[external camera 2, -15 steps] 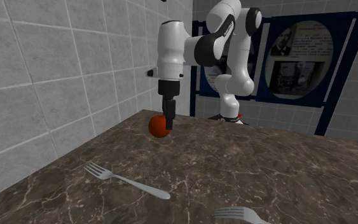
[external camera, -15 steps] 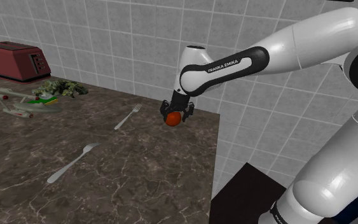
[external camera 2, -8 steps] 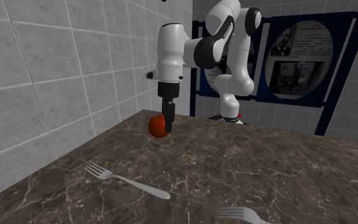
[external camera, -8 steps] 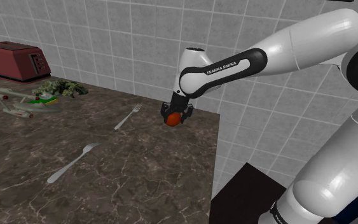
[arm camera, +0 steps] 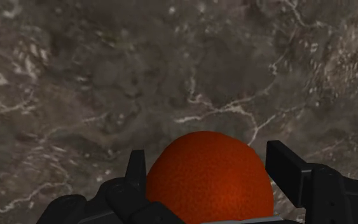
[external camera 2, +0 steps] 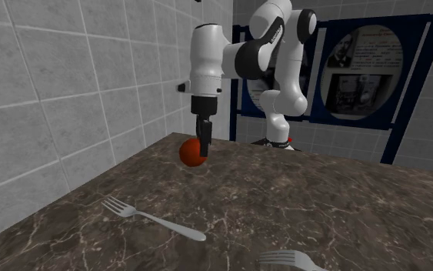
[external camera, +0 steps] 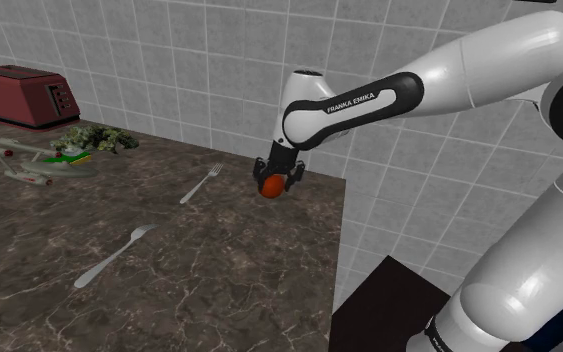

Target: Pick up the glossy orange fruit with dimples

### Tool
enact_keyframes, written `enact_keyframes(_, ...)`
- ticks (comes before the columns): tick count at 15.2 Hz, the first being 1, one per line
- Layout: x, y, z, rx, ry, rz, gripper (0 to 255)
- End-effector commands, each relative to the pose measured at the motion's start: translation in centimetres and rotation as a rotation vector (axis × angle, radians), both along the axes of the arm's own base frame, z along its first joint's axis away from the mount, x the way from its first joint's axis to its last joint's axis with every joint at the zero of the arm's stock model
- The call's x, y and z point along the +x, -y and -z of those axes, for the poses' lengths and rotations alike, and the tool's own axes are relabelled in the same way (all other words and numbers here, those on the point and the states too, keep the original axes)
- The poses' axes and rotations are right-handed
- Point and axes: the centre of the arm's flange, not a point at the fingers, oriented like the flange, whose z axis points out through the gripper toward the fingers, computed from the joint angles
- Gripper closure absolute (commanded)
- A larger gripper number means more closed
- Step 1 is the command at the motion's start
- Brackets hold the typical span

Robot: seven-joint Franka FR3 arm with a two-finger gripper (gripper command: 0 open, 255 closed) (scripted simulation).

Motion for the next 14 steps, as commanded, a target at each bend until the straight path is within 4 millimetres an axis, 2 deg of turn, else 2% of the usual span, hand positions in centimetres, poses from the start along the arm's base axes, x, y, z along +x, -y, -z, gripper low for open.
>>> enact_keyframes(1,0.0,0.0,-1.0,0.000,0.000,0.000,255)
enact_keyframes(12,0.0,0.0,-6.8,0.000,0.000,0.000,255)
enact_keyframes(14,0.0,0.0,-6.9,0.000,0.000,0.000,255)
